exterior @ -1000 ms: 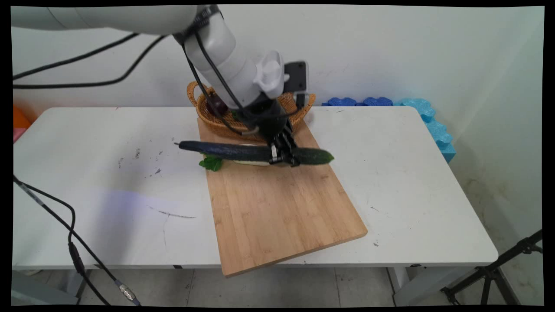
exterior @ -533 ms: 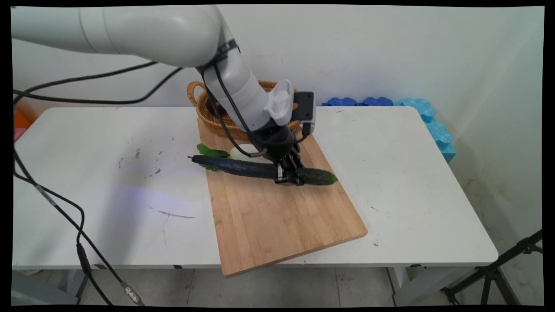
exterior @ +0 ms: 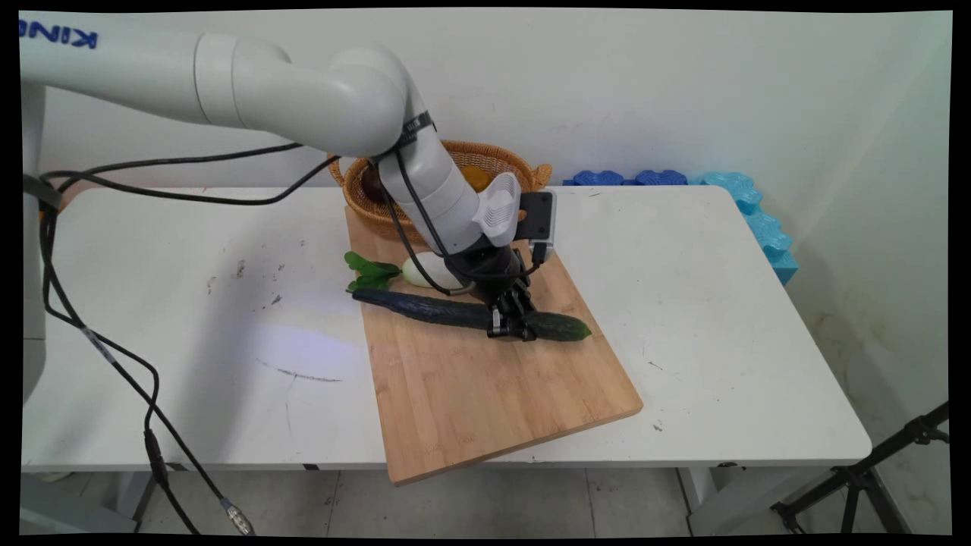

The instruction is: Place the picked object on the cutting board

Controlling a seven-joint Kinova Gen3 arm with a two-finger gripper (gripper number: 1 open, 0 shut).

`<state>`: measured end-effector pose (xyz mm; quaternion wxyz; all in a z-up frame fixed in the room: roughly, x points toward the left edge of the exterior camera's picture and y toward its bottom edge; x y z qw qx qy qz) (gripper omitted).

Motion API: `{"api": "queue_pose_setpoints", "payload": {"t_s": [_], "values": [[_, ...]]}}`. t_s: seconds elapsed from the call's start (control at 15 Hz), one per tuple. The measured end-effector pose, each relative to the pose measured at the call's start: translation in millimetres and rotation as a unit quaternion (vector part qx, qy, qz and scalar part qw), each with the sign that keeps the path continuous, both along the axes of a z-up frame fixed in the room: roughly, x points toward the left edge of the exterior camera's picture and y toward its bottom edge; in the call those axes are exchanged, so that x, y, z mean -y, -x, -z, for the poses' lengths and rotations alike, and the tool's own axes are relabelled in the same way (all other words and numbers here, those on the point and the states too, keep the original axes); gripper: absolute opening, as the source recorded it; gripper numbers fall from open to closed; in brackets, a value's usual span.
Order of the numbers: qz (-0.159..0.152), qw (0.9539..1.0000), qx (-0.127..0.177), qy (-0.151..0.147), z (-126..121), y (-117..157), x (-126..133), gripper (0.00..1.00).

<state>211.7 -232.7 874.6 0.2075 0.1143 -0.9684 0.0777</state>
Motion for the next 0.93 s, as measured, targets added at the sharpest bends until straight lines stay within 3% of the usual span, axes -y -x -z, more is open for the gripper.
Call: {"api": "queue_pose_setpoints", "payload": {"t_s": [0.53,0.6,0.93], "values": [[-0.008,1.0000,0.000,-0.005,20.5,-4.3,7.4,0.00],[-0.009,0.9999,0.000,-0.005,22.6,-5.3,9.0,1.00],[-0.009,0.9999,0.003,-0.002,27.4,-10.8,13.3,1.00]]}}
